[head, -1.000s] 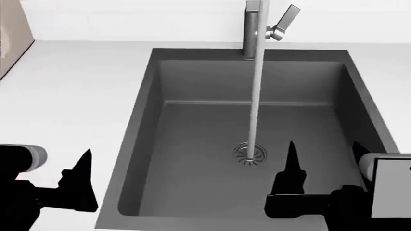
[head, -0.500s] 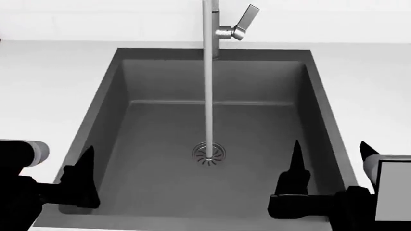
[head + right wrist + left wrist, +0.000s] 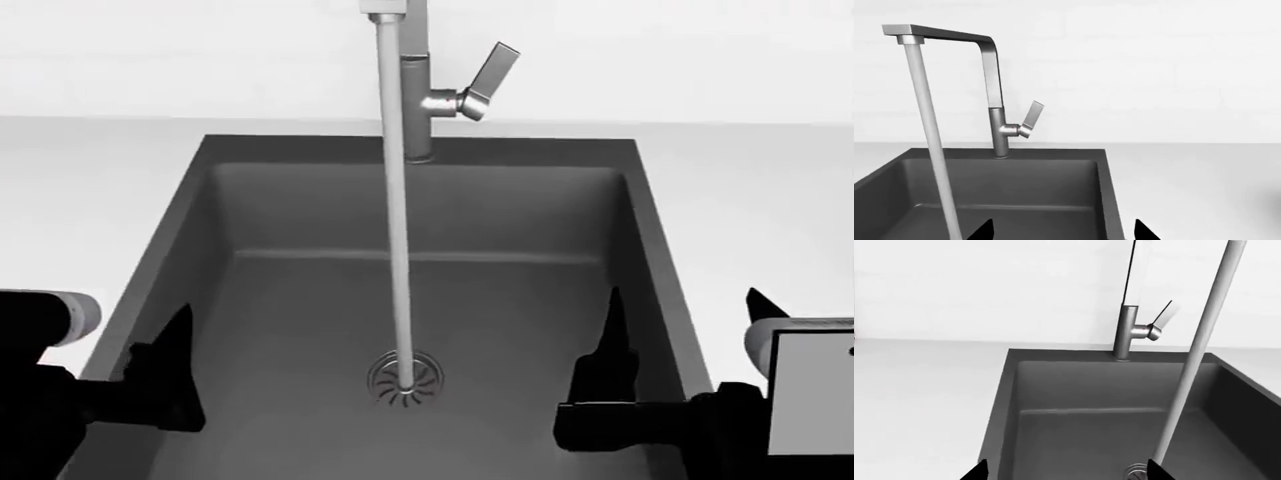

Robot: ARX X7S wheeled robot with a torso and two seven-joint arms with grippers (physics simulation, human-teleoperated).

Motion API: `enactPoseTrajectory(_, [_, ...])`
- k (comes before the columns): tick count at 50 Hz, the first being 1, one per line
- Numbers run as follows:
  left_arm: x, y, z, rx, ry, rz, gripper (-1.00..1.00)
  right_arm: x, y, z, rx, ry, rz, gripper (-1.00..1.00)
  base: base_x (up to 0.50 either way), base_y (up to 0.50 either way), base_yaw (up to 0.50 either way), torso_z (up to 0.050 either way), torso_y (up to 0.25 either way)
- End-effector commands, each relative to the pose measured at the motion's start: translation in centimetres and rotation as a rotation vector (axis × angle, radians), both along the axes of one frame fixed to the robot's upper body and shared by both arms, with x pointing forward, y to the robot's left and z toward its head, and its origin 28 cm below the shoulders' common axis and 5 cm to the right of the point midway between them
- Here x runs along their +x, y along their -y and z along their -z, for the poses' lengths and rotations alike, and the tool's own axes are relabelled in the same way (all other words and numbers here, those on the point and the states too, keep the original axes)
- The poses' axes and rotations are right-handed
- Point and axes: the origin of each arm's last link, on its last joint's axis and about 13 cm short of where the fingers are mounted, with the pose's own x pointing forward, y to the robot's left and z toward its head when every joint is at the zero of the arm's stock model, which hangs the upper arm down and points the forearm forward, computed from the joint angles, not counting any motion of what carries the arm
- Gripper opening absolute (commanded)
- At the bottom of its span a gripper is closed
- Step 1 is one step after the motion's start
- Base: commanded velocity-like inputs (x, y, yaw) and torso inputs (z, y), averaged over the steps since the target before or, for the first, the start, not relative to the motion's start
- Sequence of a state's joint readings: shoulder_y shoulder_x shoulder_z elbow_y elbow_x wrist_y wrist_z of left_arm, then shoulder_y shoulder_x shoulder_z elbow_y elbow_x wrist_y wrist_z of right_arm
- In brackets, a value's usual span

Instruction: Pick the eggplants and mangos from the sink and place them in one bowl. Place the bell pepper in the other bowl. Then turn off the sink faucet.

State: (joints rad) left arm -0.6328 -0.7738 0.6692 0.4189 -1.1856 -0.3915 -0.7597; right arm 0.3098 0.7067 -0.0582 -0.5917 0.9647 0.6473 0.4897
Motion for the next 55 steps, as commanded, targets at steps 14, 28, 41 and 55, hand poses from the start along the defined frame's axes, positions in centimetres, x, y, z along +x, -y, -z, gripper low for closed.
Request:
enactPoseTrajectory(14, [0.8,-0.9,-0.4,-0.025,0.006,-0.057,1.0,0.7,-0.5,0.4,-0.007,-0.017,-0.034,1.0,0.33,-0.11,0.0,0.0,0.0])
enactPoseTrajectory(28, [1.2,-1.1,-0.4,-0.023,0.009,-0.057,1.0,0.9,-0.7,0.1,-0.024,-0.022,-0.043,1.0,0.33,0.0,0.0,0.0,0.001])
enactPoseTrajectory(41, [2.1,-1.2,-0.6,-0.022,0.018,-0.053,1.0,1.0,-0.7,-0.2,-0.041,-0.033,-0.044,1.0,0.24,0.09,0.0,0.0,0.001])
enactPoseTrajectory(55, [6.6,-0.8,-4.4,0.015,0.044,-0.008,1.0,6.5,-0.7,-4.9,0.004,-0.085,0.005,1.0,0.01,0.0,0.0,0.0,0.0])
